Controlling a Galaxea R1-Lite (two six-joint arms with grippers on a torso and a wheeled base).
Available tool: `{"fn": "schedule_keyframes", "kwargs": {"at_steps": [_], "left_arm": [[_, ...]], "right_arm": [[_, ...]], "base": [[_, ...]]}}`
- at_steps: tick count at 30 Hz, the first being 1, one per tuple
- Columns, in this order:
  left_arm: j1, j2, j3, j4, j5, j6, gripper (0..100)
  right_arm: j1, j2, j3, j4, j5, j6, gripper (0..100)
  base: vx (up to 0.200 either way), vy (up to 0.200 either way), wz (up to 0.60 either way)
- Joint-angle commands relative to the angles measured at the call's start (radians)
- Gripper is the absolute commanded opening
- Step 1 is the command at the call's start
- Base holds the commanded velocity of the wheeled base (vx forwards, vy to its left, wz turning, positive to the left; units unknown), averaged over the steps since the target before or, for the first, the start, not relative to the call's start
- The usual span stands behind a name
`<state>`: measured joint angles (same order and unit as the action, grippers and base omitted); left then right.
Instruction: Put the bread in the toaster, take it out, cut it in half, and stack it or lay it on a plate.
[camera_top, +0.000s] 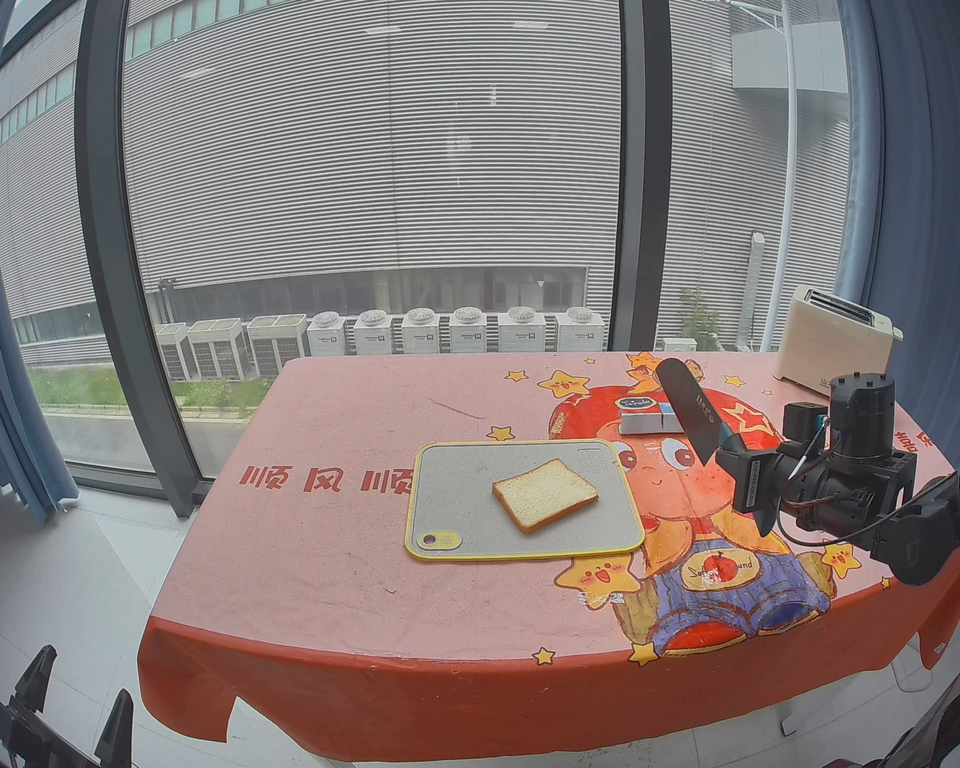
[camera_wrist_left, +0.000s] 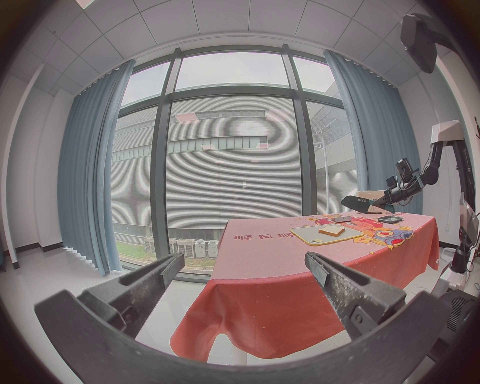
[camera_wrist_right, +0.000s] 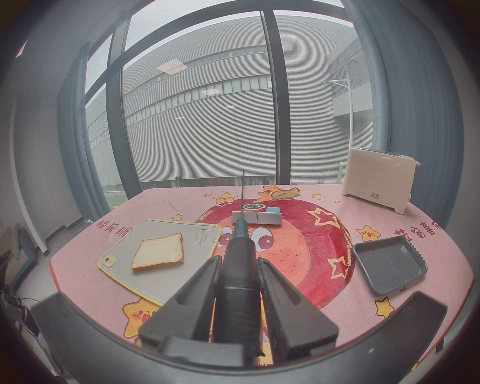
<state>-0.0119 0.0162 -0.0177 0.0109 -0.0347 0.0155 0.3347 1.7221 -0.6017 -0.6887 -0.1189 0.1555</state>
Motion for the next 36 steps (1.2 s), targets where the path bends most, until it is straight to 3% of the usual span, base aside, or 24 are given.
{"fn": "schedule_keyframes", "kwargs": {"at_steps": [1, 16, 22, 27, 36], "left_arm": [[0.0, -0.005, 0.015, 0.0, 0.001, 0.0, 100], [0.0, -0.005, 0.015, 0.0, 0.001, 0.0, 100], [0.0, -0.005, 0.015, 0.0, -0.001, 0.0, 100], [0.0, -0.005, 0.015, 0.0, 0.001, 0.0, 100], [0.0, -0.005, 0.015, 0.0, -0.001, 0.001, 100]], "right_arm": [[0.015, -0.016, -0.004, 0.003, 0.004, -0.011, 0], [0.139, -0.036, -0.056, 0.011, 0.062, -0.03, 0], [0.164, -0.038, -0.087, 0.04, 0.177, -0.062, 0], [0.188, -0.039, -0.03, 0.064, 0.223, -0.071, 0], [0.233, 0.001, -0.04, 0.067, 0.228, -0.108, 0]], "base": [[0.0, 0.0, 0.0], [0.0, 0.0, 0.0], [0.0, 0.0, 0.0], [0.0, 0.0, 0.0], [0.0, 0.0, 0.0]]}}
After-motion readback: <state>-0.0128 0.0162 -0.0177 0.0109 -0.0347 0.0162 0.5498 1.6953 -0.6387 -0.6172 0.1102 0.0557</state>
